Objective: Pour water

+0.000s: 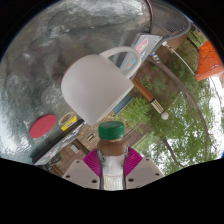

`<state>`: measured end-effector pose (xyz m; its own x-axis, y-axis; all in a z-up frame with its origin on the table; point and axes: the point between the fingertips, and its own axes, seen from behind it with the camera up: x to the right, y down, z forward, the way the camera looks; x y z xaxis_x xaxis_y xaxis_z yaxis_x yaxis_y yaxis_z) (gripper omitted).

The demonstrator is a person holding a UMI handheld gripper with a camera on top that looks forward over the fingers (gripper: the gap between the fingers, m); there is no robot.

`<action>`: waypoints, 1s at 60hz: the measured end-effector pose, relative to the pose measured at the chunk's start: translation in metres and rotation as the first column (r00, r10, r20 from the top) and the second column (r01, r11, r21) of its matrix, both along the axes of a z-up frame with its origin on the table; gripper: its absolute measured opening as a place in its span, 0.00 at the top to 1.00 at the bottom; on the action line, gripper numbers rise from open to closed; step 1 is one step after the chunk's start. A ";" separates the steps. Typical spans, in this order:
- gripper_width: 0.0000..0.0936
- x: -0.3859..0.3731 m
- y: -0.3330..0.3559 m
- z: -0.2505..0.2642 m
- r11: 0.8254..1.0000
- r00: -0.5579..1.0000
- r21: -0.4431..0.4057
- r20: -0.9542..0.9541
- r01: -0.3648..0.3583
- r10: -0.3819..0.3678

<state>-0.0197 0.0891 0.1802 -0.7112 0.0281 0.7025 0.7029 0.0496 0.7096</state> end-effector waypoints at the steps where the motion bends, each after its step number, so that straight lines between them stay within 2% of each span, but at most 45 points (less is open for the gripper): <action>1: 0.73 -0.001 0.002 0.000 1.000 1.000 -0.001 -0.002 0.002 -0.002; 10: 0.73 -0.005 0.006 0.004 0.999 0.995 0.002 -0.090 -0.033 0.033; 14: 0.73 -0.009 0.000 0.018 0.999 0.967 0.023 -0.250 -0.042 0.047; 17: 0.73 -0.008 0.006 0.028 0.999 0.890 0.022 -0.454 -0.029 0.036; 18: 0.73 -0.008 -0.015 0.017 0.997 0.839 0.080 -0.542 -0.016 0.057; 19: 0.73 -0.012 0.009 0.034 0.999 0.801 0.020 -0.597 -0.029 0.036; 24: 0.73 -0.004 0.005 0.043 0.999 0.433 -0.010 -0.901 -0.034 0.006; 27: 0.73 0.008 0.001 0.046 0.999 0.177 -0.024 -0.984 -0.036 -0.017; 28: 0.73 0.009 0.009 0.029 0.999 0.064 -0.025 -0.998 -0.033 -0.023; 30: 0.73 0.009 0.018 0.020 0.996 -0.102 -0.064 -0.992 -0.065 -0.071; 31: 0.73 0.017 -0.011 0.018 0.996 -0.190 -0.059 -0.979 -0.067 -0.071; 32: 0.73 0.024 -0.011 0.013 0.997 -0.274 -0.036 -0.960 -0.075 -0.056; 33: 0.73 0.021 0.009 0.006 0.991 -0.324 -0.095 -0.938 -0.093 -0.120; 37: 0.73 0.030 0.034 -0.009 0.985 -0.548 -0.118 -0.820 -0.125 -0.168; 38: 0.73 0.030 0.026 -0.034 0.986 -0.612 -0.115 -0.773 -0.123 -0.167; 39: 0.73 0.032 0.027 -0.030 0.980 -0.619 -0.143 -0.759 -0.141 -0.200; 42: 0.73 0.038 0.033 -0.046 0.977 -0.676 -0.151 -0.706 -0.150 -0.213; 50: 0.73 0.048 0.043 -0.080 0.974 -0.689 -0.174 -0.689 -0.144 -0.225; 58: 0.73 0.060 0.033 -0.086 0.969 -0.690 -0.196 -0.681 -0.148 -0.243; 60: 0.73 0.055 0.038 -0.094 0.974 -0.705 -0.171 -0.672 -0.148 -0.225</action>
<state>0.0350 0.1270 0.0860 0.9844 0.1726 -0.0330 -0.0113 -0.1252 -0.9921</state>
